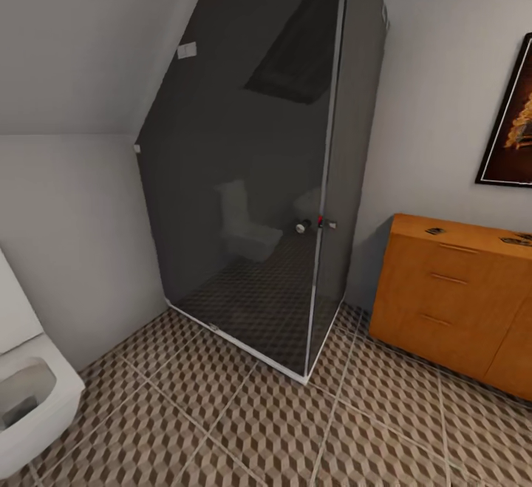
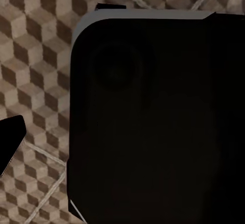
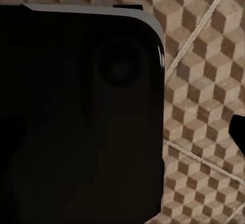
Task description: Take the four mousetraps from the cabinet in the bathroom and place them on the bathroom floor. Make sure all four end up on the same floor surface, and ensure that at least two of them are either under or directly next to the same bathroom sink.
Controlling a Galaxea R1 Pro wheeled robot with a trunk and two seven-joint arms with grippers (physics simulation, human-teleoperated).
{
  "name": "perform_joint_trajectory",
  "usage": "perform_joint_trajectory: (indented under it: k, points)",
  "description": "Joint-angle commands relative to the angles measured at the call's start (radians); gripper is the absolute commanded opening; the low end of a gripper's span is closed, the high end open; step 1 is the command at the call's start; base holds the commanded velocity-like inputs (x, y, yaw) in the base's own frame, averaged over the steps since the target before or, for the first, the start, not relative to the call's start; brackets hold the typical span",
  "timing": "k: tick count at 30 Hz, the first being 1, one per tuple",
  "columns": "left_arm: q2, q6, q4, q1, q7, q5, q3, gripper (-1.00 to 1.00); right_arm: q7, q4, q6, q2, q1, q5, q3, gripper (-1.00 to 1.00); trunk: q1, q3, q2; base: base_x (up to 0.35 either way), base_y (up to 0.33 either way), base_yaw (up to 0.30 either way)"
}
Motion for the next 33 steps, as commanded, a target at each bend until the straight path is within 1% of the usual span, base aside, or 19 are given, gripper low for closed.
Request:
perform_joint_trajectory:
  k: [1,33]
  points:
    - [0.000,-0.003,0.000,0.000,0.000,0.006,0.001,1.00,-0.001,0.000,-0.003,0.000,0.000,-0.001,0.000,1.00,0.000,-0.001,0.000,0.000,0.000,-0.284]
    - [-0.001,-0.001,0.000,0.000,0.000,0.006,0.001,1.00,-0.001,0.000,-0.003,0.000,0.000,-0.001,-0.001,1.00,0.000,-0.001,0.000,0.000,0.000,-0.284]
